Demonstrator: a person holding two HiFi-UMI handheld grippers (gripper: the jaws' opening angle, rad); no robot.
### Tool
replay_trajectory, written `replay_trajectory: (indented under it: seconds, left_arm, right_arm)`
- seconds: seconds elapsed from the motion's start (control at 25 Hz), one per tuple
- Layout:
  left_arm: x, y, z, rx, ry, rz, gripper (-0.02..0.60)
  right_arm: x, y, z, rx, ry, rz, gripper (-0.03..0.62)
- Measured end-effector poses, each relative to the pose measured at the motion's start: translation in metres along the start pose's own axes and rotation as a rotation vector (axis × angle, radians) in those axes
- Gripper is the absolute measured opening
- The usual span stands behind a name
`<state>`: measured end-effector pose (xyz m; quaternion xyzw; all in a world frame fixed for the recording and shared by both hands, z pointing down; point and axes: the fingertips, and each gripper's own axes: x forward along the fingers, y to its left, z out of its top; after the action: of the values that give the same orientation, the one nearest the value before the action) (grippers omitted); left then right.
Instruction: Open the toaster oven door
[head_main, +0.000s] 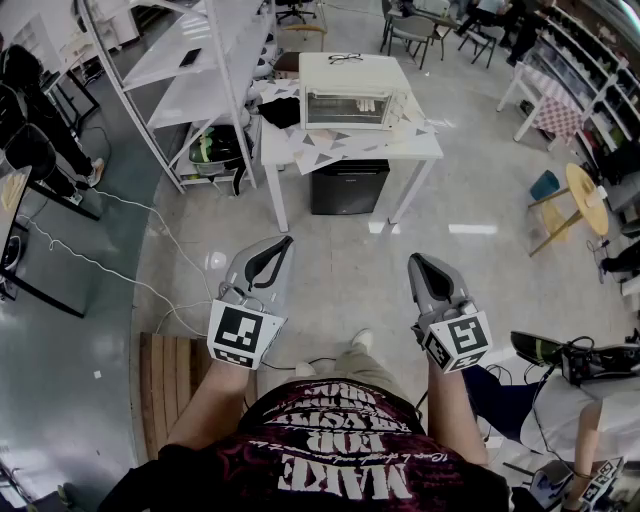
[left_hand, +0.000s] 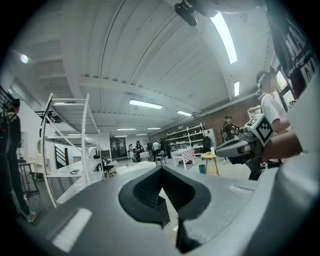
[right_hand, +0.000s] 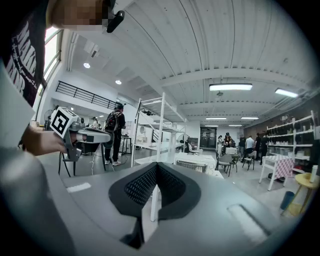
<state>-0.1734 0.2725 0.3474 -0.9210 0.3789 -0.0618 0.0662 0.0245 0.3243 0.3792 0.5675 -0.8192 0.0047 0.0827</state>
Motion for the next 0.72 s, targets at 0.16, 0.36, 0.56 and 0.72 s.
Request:
replay_trajectory:
  seconds: [0.16, 0.36, 0.56, 0.72]
  left_arm:
    - [-0.013, -0.003, 0.001, -0.01, -0.002, 0.008, 0.006]
    - [-0.019, -0.001, -0.002, -0.012, -0.01, 0.033, 0.006]
    - [-0.019, -0.004, -0.012, -0.035, 0.004, 0.037, 0.006]
    - [-0.019, -0.006, -0.015, -0.033, -0.014, 0.02, 0.005]
  right_arm:
    - [-0.009, 0.011, 0.004, -0.01, -0.007, 0.009, 0.026]
    - [-0.016, 0.017, 0.013, -0.006, -0.04, 0.013, 0.028]
    - [-0.019, 0.02, 0.013, 0.007, -0.031, 0.032, 0.026]
    - [-0.015, 0.027, 0.016, 0.002, -0.053, 0.07, 0.028]
